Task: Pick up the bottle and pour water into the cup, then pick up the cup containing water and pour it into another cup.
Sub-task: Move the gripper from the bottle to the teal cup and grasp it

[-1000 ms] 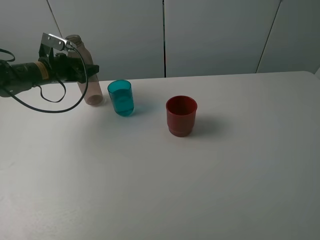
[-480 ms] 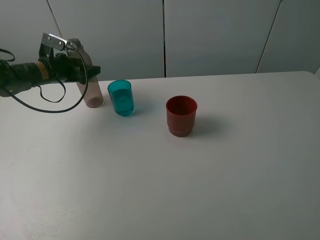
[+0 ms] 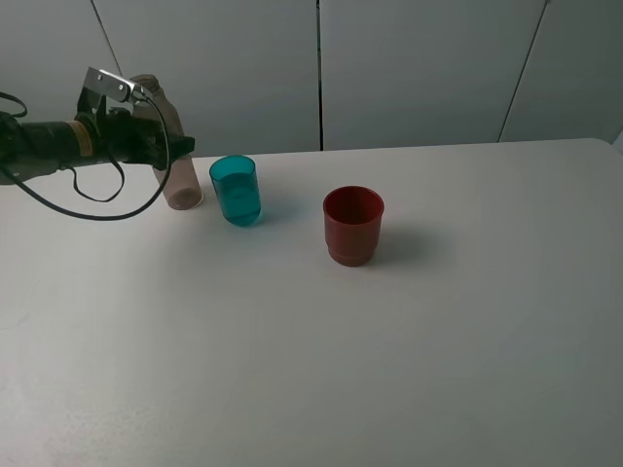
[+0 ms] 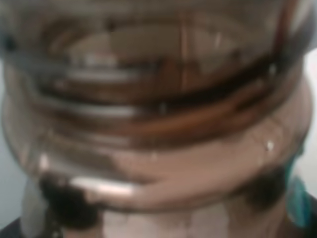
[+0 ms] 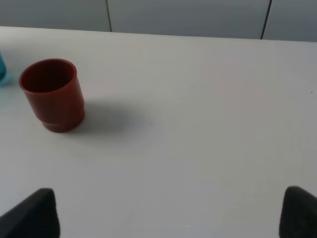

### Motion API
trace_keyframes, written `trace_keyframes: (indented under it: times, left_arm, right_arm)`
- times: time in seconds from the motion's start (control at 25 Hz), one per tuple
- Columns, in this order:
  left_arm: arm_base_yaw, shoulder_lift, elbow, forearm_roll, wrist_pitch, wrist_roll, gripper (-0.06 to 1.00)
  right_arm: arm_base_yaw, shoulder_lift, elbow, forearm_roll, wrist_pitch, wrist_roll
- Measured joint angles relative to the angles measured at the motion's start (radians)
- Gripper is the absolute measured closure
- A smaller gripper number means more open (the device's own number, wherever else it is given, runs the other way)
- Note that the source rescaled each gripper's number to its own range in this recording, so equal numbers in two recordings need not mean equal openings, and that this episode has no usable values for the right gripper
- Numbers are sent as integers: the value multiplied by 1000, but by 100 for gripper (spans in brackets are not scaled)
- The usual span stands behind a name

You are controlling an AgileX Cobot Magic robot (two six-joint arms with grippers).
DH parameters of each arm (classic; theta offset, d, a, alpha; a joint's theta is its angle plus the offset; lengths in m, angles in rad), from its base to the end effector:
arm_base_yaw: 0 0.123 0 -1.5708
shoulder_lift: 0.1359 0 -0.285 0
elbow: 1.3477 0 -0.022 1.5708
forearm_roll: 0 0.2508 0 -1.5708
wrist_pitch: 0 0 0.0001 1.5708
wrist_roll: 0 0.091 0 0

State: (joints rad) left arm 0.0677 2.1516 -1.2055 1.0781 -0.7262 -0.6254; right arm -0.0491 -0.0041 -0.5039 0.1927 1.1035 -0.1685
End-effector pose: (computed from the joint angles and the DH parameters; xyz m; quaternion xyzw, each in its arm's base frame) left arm 0.4364 -0.0237 0.1295 0.2635 0.7817 -0.1591 0.5424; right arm -0.0078 0.0160 0.2762 -0.0573 0.8563 0.0407 0.5117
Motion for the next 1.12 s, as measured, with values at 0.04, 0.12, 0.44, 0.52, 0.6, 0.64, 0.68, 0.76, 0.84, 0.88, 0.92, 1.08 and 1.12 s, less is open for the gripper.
trace_keyframes:
  times: [0.04,0.12,0.44,0.52,0.6,0.64,0.68,0.76,0.84,0.88,0.92,1.08,1.12]
  left_arm:
    - [0,-14,4,2,13,-2,-4]
    - [0,-42,16,6,43,-11,-4]
    - [0,-111,93,19,100,-61,-5]
    - [0,-134,123,21,123,-67,-5]
    - [0,-156,153,23,138,-70,-5]
    - [0,-168,169,23,145,-72,-5]
    - [0,-181,187,23,149,-72,-5]
    - [0,-208,212,24,163,-74,-6]
    - [0,-237,246,24,188,-74,-6]
    - [0,-250,265,24,199,-74,-6]
    - [0,-261,280,24,206,-74,-6]
    - [0,-326,343,24,254,-79,-6]
    - [0,-345,361,24,259,-79,-6]
  right_arm:
    - [0,0,0,0,0,0]
    - [0,0,0,0,0,0]
    - [0,0,0,0,0,0]
    - [0,0,0,0,0,0]
    - [0,0,0,0,0,0]
    - [0,0,0,0,0,0]
    - [0,0,0,0,0,0]
    - [0,0,0,0,0,0]
    - [0,0,0,0,0,0]
    - [0,0,0,0,0,0]
    - [0,0,0,0,0,0]
    - [0,0,0,0,0,0]
    - [0,0,0,0,0,0]
